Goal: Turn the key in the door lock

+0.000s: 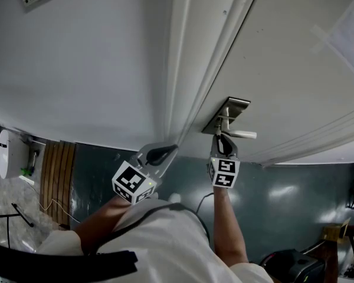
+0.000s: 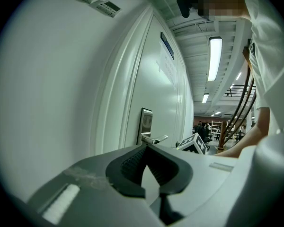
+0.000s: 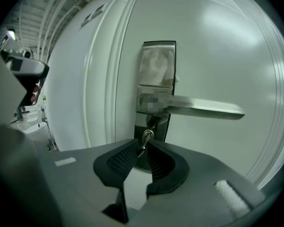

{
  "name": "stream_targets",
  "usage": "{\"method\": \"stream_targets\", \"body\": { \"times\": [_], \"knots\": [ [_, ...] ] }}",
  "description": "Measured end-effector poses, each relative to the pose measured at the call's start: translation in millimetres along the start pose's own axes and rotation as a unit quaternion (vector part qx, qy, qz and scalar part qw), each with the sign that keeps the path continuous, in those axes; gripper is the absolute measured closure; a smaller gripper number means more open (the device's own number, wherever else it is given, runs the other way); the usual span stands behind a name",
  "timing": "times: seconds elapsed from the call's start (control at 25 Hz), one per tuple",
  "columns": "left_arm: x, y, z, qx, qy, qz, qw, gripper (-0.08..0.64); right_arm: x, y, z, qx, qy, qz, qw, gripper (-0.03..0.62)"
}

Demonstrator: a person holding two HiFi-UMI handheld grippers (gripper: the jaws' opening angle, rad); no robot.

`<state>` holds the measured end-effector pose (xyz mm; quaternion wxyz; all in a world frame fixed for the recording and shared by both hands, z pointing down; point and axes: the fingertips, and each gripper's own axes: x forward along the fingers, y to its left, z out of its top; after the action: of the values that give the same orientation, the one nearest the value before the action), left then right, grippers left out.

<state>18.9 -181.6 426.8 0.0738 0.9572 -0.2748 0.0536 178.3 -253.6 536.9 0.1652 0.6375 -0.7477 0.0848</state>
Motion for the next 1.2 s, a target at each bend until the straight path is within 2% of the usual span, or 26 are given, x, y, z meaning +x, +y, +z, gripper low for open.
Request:
{"method": "stream_targets", "body": {
  "times": [0.2, 0.64, 1.2],
  "knots": [
    [0.4, 0.0, 0.2, 0.001, -0.001, 0.000, 1.0000, 0.554, 0.7, 2.9, 1.8, -0.047, 0.006, -0.004, 0.999, 0.519],
    [-0.5, -0.6, -2.0, 0.000, 0.002, -0.001, 1.0000, 0.554, 1.2, 5.8, 2.7, -0.119, 0.021, -0.019, 0.992, 0.514],
    [1.7, -0.6, -0.9, 0.000, 0.000, -0.002, 1.0000, 0.554, 3.8, 8.6, -0.3, -0.175, 0.034, -0.020, 0.984, 0.512]
  ]
}}
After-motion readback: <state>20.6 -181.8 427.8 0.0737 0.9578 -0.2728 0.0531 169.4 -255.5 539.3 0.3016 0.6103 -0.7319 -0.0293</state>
